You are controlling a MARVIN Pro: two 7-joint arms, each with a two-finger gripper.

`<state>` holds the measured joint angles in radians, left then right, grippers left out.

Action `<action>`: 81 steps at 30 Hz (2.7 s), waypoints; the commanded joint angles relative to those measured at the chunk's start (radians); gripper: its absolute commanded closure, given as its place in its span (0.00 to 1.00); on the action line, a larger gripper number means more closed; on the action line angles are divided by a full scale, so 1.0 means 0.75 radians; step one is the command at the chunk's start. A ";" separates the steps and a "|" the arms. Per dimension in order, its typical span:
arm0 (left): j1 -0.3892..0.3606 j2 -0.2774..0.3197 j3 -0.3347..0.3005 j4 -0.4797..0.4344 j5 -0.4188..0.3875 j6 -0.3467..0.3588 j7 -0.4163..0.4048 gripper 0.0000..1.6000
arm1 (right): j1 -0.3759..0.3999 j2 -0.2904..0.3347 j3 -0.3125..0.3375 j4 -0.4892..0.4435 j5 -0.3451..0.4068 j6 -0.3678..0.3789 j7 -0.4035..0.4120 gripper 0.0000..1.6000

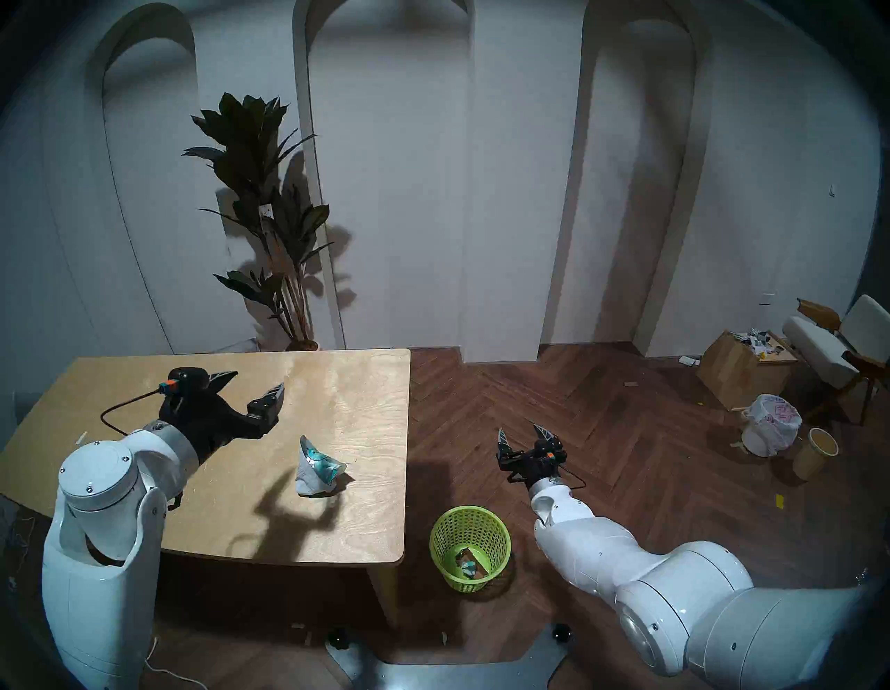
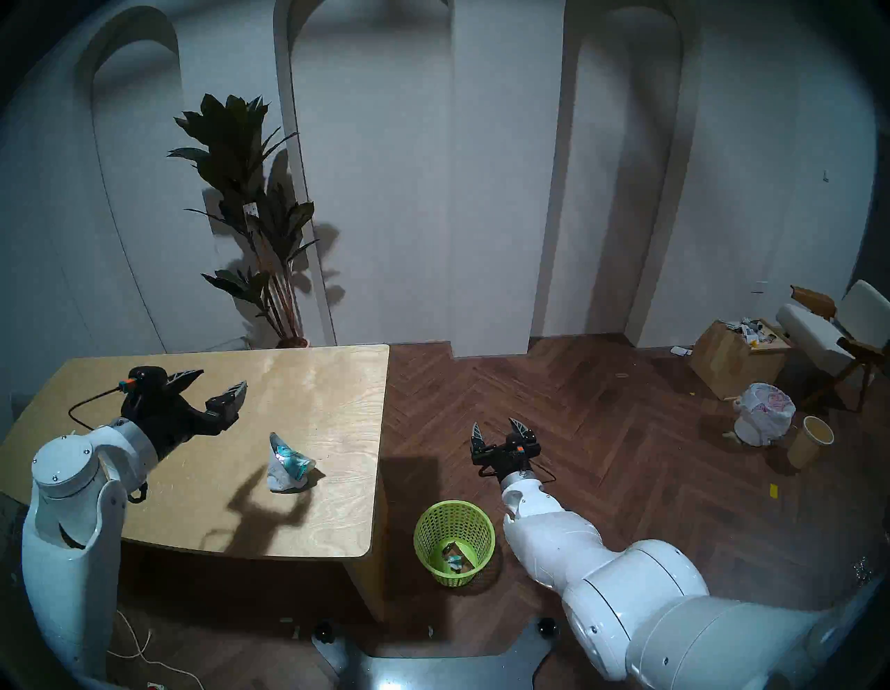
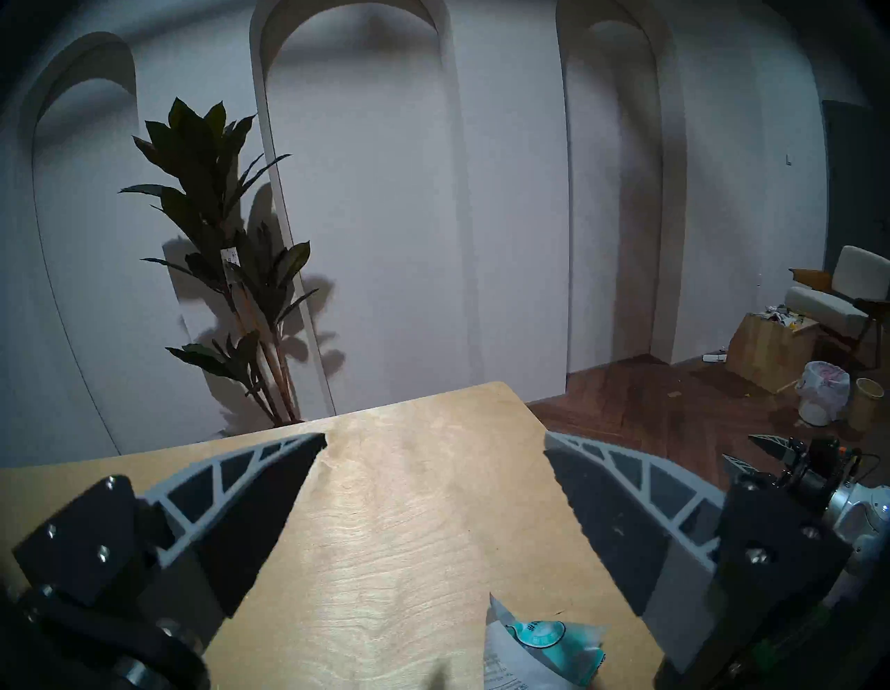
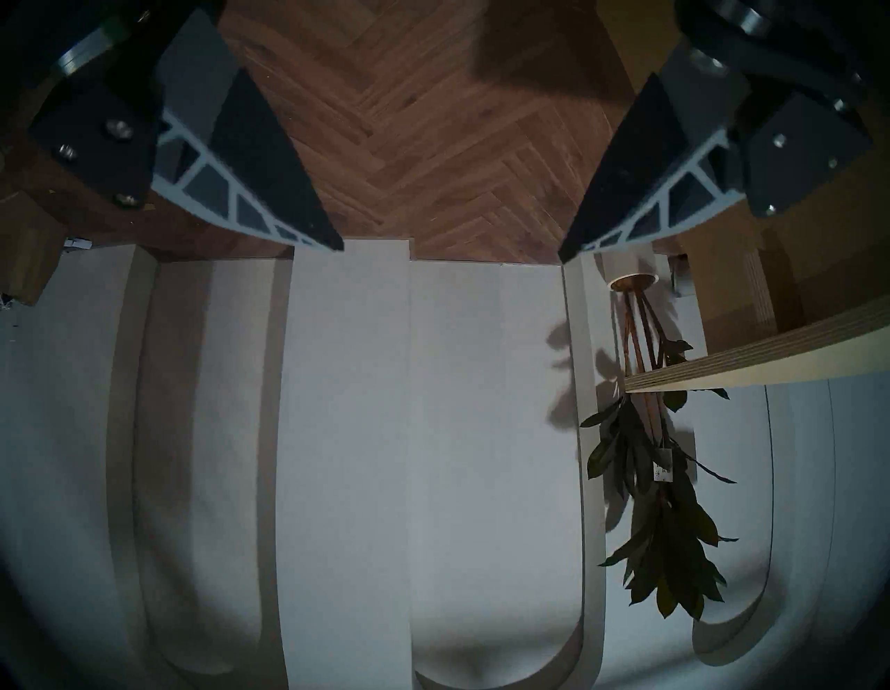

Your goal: Put the trash into the trash bin on the ground

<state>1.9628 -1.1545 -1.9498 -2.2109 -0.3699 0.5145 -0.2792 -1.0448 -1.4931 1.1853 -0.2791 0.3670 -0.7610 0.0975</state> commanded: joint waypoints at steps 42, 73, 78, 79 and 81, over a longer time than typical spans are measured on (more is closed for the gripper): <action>-0.138 -0.157 0.360 0.302 0.129 -0.002 0.307 0.00 | -0.223 0.358 0.164 -0.203 0.086 -0.265 -0.014 0.00; -0.135 -0.299 0.458 0.424 0.220 -0.023 0.567 0.00 | -0.444 0.439 0.217 -0.599 0.139 -0.265 0.099 0.00; -0.136 -0.325 0.472 0.448 0.220 -0.031 0.596 0.54 | -0.494 0.454 0.231 -0.684 0.151 -0.265 0.111 0.00; -0.137 -0.330 0.475 0.454 0.220 -0.033 0.602 0.59 | -0.505 0.457 0.234 -0.703 0.153 -0.265 0.113 0.00; -0.140 -0.340 0.478 0.463 0.222 -0.041 0.616 0.90 | -0.530 0.464 0.240 -0.744 0.159 -0.265 0.117 0.00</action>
<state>1.8626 -1.3812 -1.5940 -1.8798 -0.2062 0.4906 0.1538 -1.3876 -1.1692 1.3500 -0.7331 0.4755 -0.9478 0.1798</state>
